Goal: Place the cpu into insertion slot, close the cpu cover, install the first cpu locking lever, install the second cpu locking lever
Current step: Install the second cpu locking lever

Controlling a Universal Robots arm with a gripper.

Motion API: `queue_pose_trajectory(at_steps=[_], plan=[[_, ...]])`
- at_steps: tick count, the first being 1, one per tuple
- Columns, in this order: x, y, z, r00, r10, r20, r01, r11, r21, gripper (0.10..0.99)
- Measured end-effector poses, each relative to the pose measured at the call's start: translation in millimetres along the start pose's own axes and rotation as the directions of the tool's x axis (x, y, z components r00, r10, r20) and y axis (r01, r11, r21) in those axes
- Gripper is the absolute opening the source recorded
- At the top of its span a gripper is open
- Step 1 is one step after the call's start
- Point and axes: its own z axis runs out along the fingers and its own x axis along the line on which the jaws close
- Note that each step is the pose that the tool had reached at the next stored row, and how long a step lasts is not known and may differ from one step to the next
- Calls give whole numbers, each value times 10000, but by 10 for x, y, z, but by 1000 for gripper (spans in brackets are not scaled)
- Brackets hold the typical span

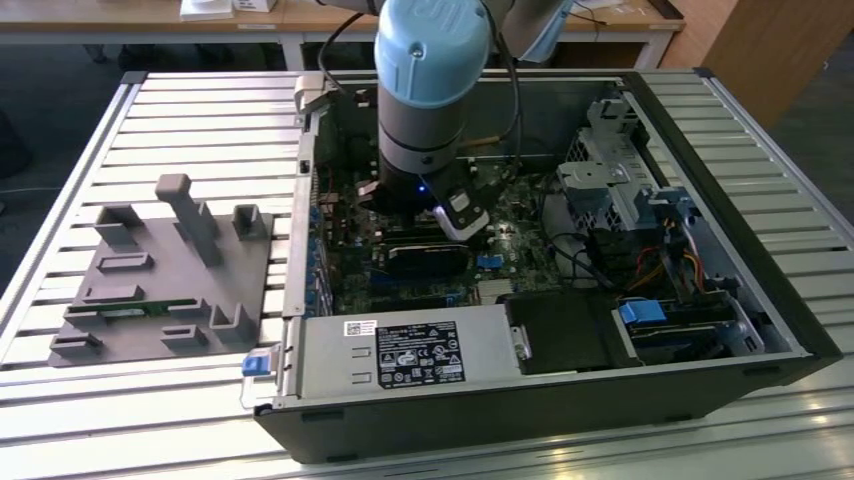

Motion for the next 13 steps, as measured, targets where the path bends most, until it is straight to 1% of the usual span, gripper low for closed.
queue_pose_trajectory(at_steps=[11, 13], plan=[[-2, 66, -202, 10000, 0, 0, 0, 10000, -1, 106], [-2, 70, -214, 10000, 0, 1, 0, 10000, -3, 106]])
